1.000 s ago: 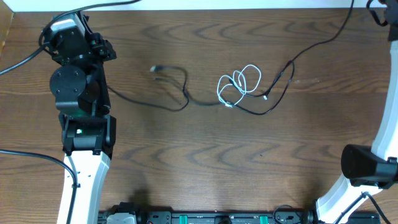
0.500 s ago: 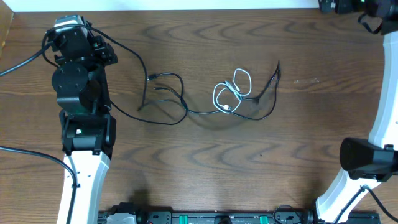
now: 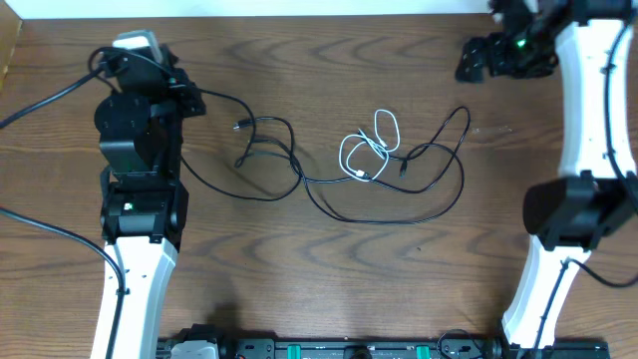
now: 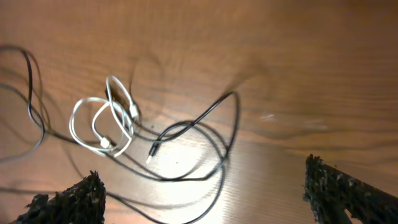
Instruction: Untangle cables
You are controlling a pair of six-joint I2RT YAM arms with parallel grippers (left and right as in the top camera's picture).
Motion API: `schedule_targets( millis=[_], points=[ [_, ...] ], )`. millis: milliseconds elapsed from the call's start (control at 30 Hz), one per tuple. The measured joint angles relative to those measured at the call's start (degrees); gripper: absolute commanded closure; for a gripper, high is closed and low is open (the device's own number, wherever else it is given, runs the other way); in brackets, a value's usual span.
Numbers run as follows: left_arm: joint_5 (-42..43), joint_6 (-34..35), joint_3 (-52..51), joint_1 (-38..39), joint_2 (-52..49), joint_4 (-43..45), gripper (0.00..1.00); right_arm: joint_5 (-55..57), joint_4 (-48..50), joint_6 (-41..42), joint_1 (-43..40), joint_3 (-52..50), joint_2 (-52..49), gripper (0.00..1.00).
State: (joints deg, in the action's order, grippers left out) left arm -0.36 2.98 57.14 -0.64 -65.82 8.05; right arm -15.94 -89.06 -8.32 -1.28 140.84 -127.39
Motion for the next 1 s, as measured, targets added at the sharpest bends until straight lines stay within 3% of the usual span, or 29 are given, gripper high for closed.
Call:
schedule_targets(
  millis=[333,567,800,1000],
  points=[
    [11.9,0.0,0.0,0.0,-1.0,-10.3,0.93,-2.7,-4.5,-1.4,2.3,-0.2,-4.4,0.01],
    [16.6,0.0,0.0,0.0,-2.7,-11.6,0.92,0.6,-6.7,-0.3,2.4,-0.2,-4.5,0.01],
    [19.4,0.0,0.0,0.0,-2.9,-13.5,0.92,1.9,-7.7,0.6,2.4,-1.6,-4.5,0.01],
    [19.8,-0.2,0.0,0.0,-2.9,-14.2,0.93,1.7,-2.8,1.4,2.4,-9.6,-4.5,0.01]
  ],
)
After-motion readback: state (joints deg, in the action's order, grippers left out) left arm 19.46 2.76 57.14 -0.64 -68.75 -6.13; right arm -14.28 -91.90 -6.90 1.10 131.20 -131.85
